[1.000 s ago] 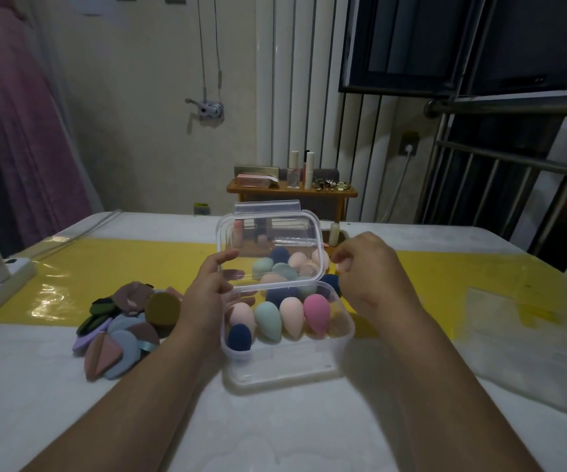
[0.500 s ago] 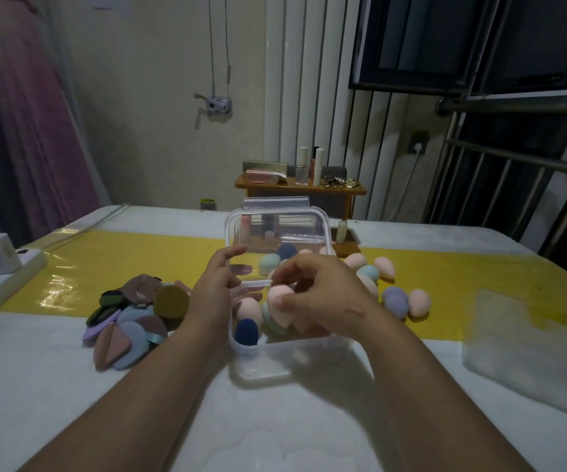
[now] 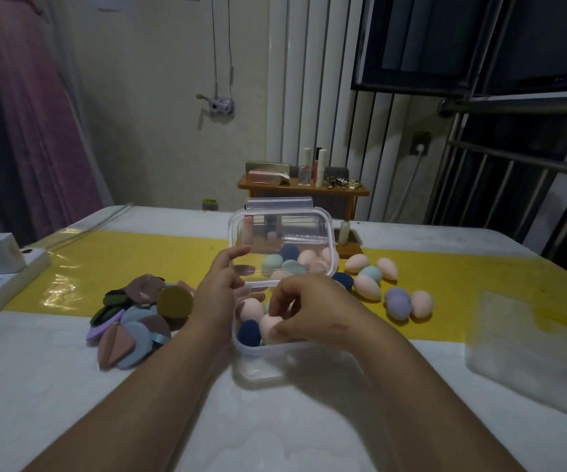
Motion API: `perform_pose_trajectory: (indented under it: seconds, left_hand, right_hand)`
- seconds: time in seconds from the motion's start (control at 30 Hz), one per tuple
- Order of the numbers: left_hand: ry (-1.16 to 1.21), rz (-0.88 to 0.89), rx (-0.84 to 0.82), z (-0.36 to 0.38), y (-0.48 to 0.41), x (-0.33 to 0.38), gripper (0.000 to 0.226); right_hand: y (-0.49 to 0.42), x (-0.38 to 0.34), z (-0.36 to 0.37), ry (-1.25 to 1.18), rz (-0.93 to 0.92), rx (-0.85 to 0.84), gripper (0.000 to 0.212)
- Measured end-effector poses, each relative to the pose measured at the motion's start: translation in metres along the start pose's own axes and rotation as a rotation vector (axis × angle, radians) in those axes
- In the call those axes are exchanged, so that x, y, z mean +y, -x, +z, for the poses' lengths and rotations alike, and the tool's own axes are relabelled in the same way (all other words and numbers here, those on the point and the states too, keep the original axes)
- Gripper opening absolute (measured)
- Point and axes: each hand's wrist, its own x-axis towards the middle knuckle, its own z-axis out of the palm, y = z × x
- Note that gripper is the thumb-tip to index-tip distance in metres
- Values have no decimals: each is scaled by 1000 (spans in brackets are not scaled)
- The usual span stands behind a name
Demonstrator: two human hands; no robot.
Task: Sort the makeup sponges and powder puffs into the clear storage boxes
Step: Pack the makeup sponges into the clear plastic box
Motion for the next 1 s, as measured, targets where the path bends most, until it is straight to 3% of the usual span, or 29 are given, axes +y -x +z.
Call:
perform_pose_trajectory:
  seconds: [0.6,1.0]
  left_hand:
    - [-6,-5,19,2,3,0,55]
    - [-23,-6,-2,2,3,2,53]
  right_hand:
    - [-5,-5,1,170,40,-32,19]
    - [-2,-1,-3,14,11,55,23]
